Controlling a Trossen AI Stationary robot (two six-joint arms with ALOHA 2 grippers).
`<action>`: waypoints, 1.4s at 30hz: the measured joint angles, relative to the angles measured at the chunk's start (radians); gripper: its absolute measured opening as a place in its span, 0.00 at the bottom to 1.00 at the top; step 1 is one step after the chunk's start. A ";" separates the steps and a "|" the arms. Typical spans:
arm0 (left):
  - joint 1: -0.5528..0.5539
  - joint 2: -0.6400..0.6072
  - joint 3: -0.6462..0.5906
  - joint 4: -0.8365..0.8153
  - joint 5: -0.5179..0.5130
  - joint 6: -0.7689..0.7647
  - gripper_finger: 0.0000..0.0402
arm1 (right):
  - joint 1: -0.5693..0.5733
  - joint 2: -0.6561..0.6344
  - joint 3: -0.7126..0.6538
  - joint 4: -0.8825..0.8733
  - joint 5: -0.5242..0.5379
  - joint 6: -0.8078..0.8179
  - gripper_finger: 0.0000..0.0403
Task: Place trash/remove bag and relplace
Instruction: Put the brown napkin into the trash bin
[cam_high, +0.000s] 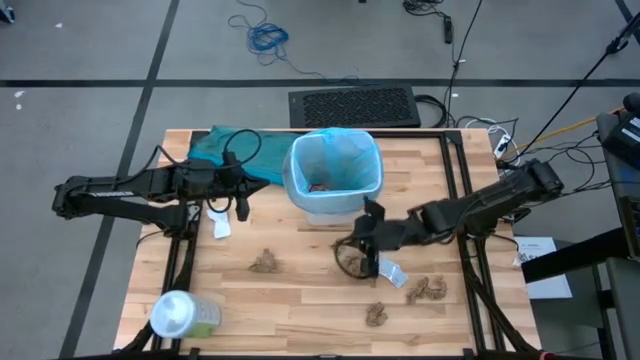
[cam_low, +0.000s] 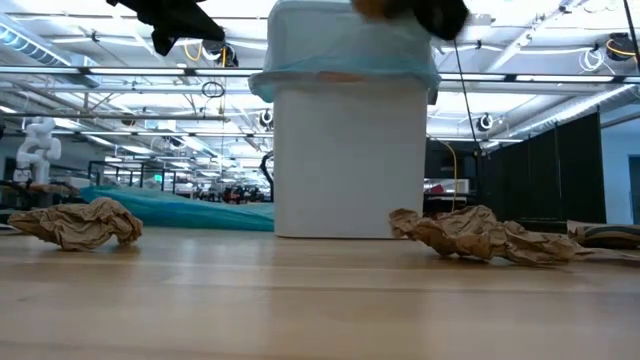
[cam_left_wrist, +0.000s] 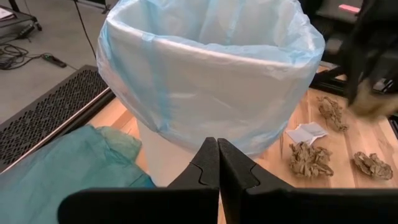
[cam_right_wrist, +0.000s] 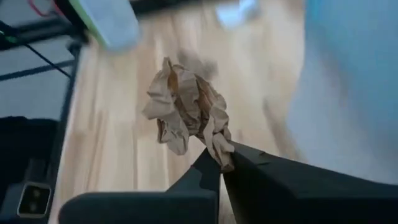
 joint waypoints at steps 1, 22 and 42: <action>0.000 0.000 0.000 0.001 0.000 0.003 0.00 | -0.010 -0.001 0.041 0.001 0.001 -0.052 0.00; 0.000 0.000 0.000 -0.001 0.000 0.007 0.00 | -0.470 -0.002 0.393 -0.321 0.072 -0.248 0.20; 0.001 0.000 0.000 -0.010 -0.008 0.008 0.00 | -0.267 -0.084 0.393 -0.524 -0.186 -0.146 0.55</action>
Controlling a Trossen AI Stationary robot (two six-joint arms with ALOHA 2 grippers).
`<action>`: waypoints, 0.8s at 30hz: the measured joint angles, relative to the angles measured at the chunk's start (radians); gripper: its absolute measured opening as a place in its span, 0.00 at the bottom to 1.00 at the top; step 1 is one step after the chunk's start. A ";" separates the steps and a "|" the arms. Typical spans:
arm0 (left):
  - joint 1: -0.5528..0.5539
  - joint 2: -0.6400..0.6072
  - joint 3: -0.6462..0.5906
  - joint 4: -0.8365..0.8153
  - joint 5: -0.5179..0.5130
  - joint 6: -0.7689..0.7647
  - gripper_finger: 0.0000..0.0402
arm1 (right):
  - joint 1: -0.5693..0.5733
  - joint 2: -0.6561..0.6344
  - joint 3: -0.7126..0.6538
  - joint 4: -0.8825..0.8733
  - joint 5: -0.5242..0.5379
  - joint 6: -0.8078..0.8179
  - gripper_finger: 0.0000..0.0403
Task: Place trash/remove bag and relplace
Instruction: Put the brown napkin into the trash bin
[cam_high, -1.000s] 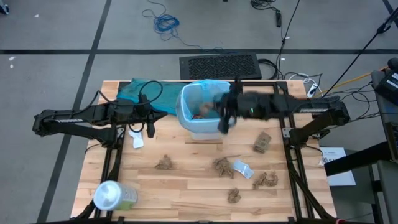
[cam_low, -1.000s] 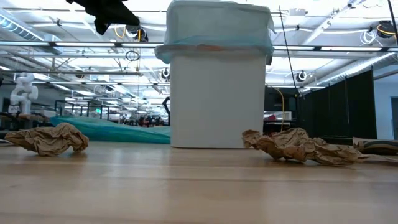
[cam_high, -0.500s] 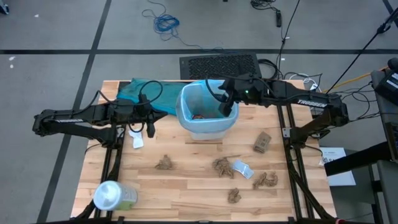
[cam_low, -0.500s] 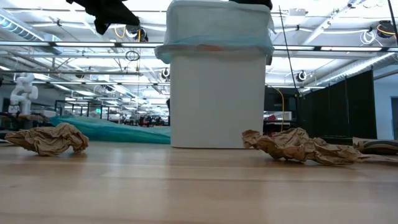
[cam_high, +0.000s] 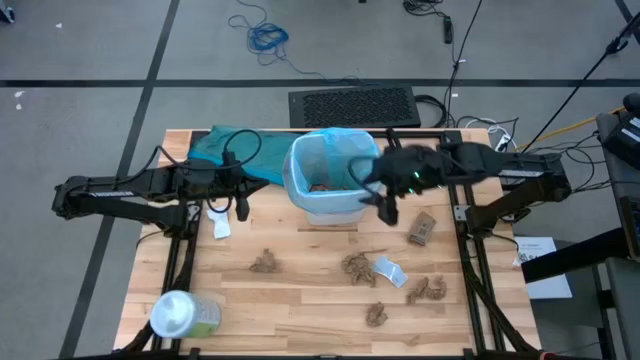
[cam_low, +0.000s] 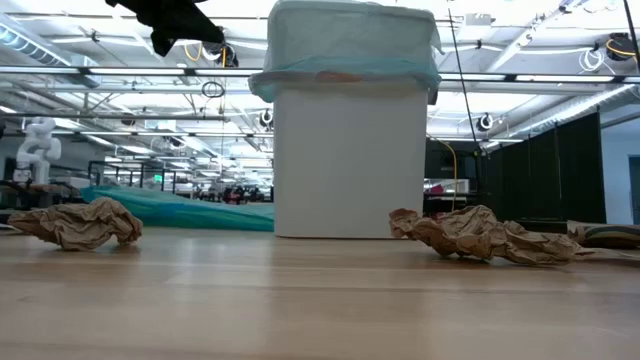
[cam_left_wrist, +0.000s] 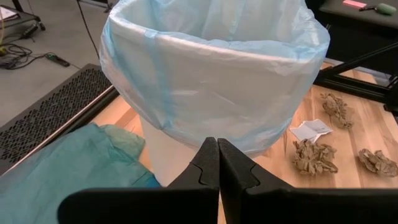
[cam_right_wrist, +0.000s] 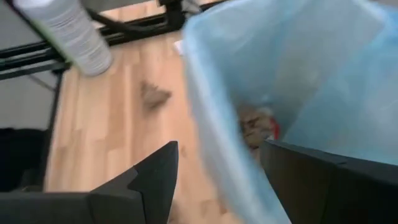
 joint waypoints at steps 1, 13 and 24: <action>0.000 0.000 0.000 0.000 0.000 0.000 0.00 | 0.029 -0.002 0.000 -0.025 0.016 0.023 0.55; 0.000 0.000 0.000 0.004 -0.003 -0.005 0.00 | 0.297 0.036 -0.268 -0.037 0.090 0.487 0.55; 0.000 0.000 0.000 0.004 -0.003 -0.007 0.00 | 0.339 0.036 -0.778 0.584 0.055 0.757 0.55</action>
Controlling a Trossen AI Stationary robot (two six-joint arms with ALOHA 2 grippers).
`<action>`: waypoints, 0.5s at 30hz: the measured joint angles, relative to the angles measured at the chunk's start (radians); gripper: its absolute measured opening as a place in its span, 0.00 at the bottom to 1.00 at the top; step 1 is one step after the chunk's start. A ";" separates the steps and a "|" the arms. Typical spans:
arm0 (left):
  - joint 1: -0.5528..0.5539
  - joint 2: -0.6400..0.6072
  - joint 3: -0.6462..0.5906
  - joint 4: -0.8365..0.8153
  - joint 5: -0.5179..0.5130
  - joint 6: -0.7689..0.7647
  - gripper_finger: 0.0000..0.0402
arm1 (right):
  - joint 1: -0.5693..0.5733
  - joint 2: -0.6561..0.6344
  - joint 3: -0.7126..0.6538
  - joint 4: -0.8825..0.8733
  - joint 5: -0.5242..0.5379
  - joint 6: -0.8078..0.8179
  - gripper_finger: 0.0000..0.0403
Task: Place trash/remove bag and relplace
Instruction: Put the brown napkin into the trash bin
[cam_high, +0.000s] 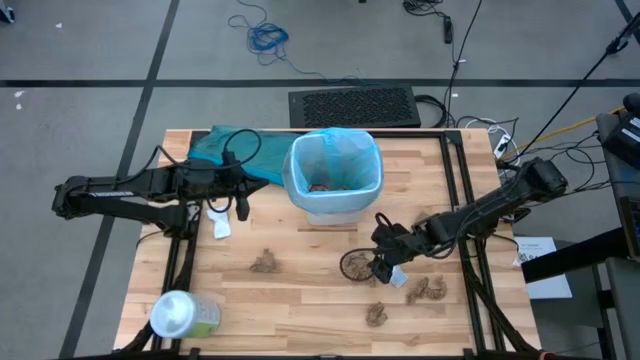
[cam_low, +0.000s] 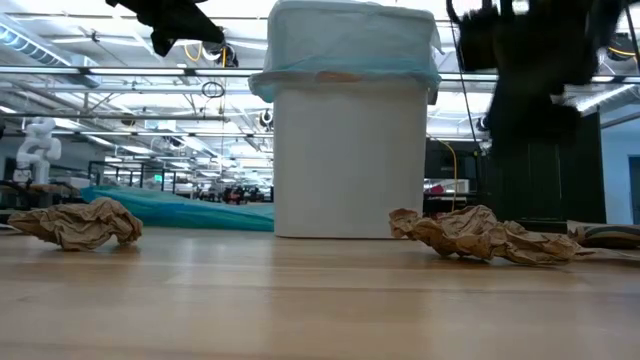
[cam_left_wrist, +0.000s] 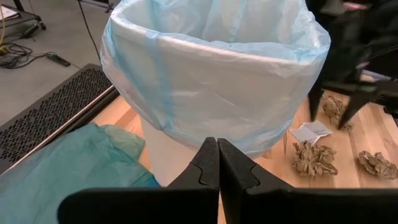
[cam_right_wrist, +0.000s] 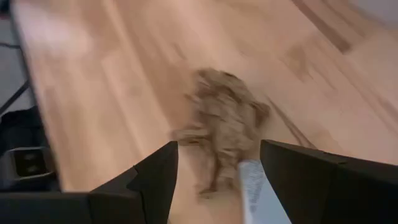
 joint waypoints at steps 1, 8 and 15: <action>0.000 0.000 0.000 0.000 0.000 0.000 0.00 | -0.001 0.000 -0.032 0.035 0.002 0.013 0.55; 0.000 0.000 0.000 0.000 0.000 -0.001 0.00 | -0.040 0.000 -0.176 0.197 0.028 0.065 0.55; 0.000 0.000 0.000 -0.003 0.000 -0.001 0.00 | -0.071 0.026 -0.217 0.366 0.021 0.046 0.55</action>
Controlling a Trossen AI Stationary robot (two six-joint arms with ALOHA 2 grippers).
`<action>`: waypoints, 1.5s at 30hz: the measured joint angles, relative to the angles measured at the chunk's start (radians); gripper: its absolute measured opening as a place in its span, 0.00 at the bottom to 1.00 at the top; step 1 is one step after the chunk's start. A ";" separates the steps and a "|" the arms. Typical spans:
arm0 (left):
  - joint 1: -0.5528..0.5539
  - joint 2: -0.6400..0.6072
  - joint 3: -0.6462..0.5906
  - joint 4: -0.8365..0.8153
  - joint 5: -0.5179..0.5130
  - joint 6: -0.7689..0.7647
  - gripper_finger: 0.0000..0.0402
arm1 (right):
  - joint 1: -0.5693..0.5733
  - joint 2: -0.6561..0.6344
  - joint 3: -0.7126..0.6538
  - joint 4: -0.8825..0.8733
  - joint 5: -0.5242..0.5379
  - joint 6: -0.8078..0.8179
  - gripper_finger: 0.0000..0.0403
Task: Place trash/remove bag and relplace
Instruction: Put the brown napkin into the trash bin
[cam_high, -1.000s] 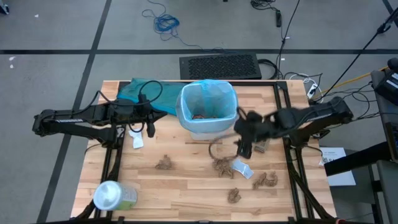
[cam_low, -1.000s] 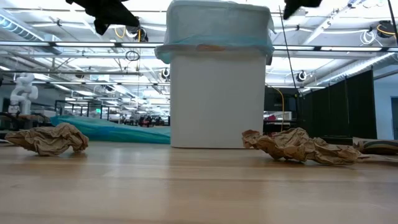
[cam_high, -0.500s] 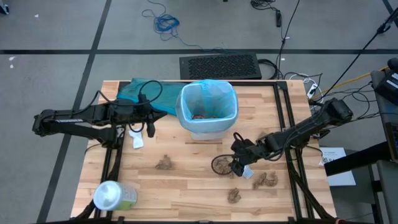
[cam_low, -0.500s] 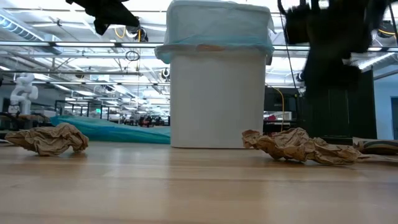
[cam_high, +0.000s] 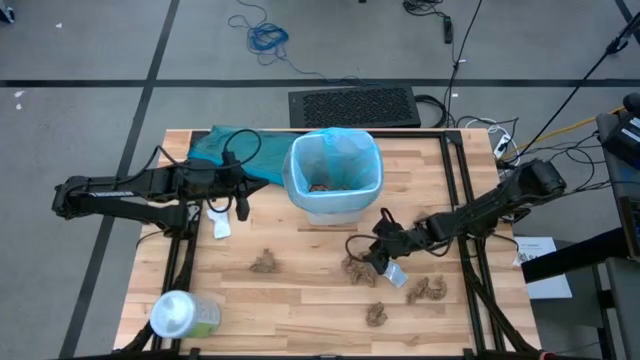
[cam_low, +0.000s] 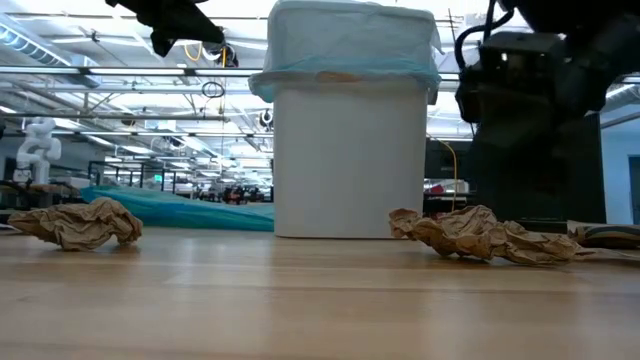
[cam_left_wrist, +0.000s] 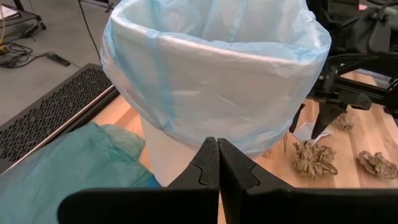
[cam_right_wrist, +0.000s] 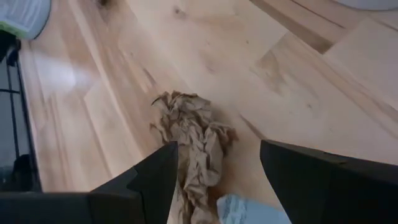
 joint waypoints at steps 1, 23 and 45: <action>0.000 0.000 0.000 -0.001 0.000 0.000 0.00 | -0.003 0.014 0.000 0.014 -0.004 -0.003 0.55; 0.000 0.000 0.000 -0.021 0.000 -0.001 0.00 | 0.008 0.181 0.089 0.240 -0.117 -0.137 0.03; 0.000 0.000 0.000 -0.019 -0.009 0.000 0.00 | -0.094 0.162 0.991 -0.550 0.067 -1.023 0.00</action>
